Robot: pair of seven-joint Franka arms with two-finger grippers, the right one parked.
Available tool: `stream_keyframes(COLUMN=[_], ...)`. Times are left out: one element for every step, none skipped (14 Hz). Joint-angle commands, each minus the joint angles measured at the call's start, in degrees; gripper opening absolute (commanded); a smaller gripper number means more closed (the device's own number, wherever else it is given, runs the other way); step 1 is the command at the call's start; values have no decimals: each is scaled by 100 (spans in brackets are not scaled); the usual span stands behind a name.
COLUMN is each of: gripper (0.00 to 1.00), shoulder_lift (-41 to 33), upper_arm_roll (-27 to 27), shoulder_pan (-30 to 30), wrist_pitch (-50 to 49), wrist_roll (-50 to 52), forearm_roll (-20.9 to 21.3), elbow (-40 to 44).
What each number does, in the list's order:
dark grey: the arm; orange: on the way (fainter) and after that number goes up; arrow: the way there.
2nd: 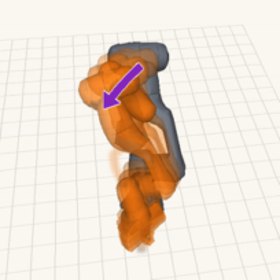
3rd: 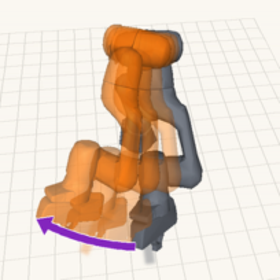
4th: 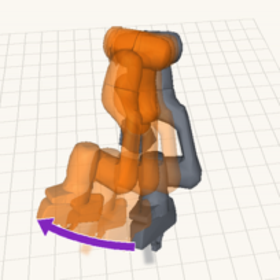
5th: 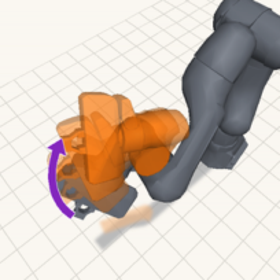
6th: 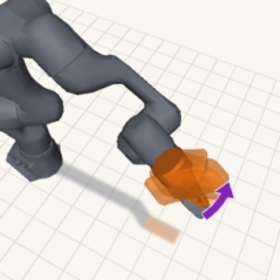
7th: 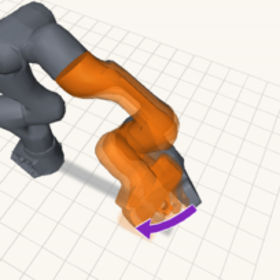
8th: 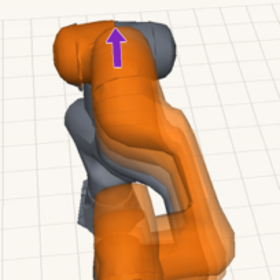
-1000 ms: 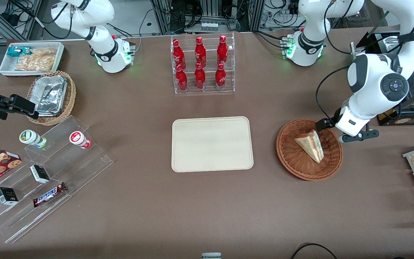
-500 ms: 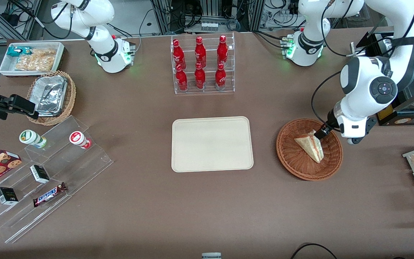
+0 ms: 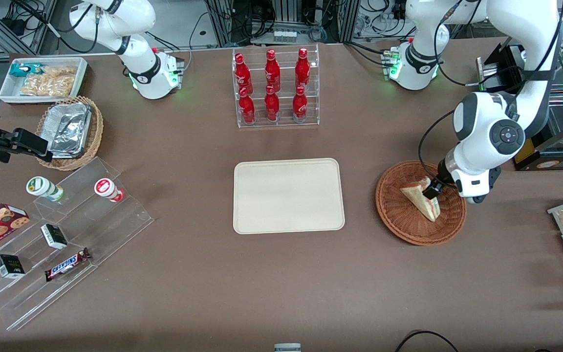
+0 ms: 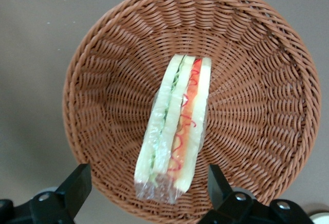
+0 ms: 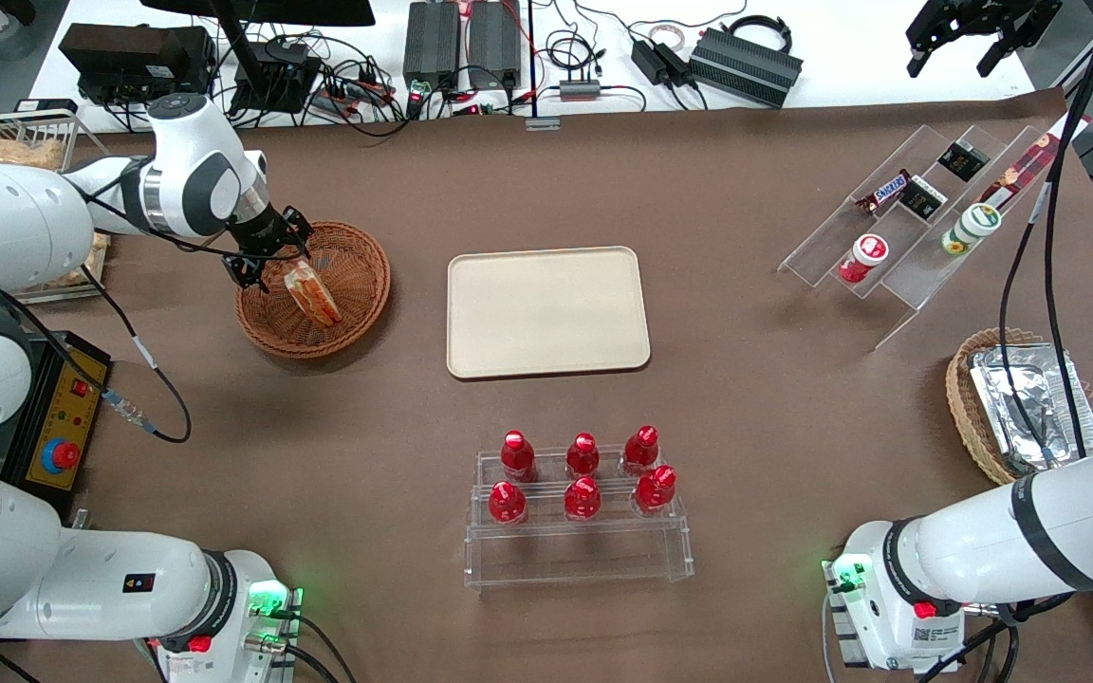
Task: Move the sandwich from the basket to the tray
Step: 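Lower the left gripper and close it on the sandwich's wrapped end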
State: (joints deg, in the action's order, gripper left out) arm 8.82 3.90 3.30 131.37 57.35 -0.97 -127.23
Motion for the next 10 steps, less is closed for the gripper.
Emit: stream_keyframes(gripper=[100, 100, 100, 100, 100, 100, 100, 100, 100, 100], shoulder_lift=[120, 111, 76, 50, 49, 76, 102, 111, 137, 181], upper_arm_roll=[31, 67, 67, 67, 76, 67, 67, 76, 76, 67], shoulder_pan=[110, 197, 198, 206, 215, 215, 215, 215, 215, 215], wrist_pitch=[187, 170, 126, 91, 82, 108, 117, 126, 135, 135], wrist_roll=[40, -239, -668, -1029, -1164, -1182, -1191, -1191, -1191, -1191], forearm_roll=[-26, -17, -17, -17, -17, -17, -17, -17, -17, -26], elbow=[-4, -12, -12, -21, -30, -39, -39, -39, -30, -21])
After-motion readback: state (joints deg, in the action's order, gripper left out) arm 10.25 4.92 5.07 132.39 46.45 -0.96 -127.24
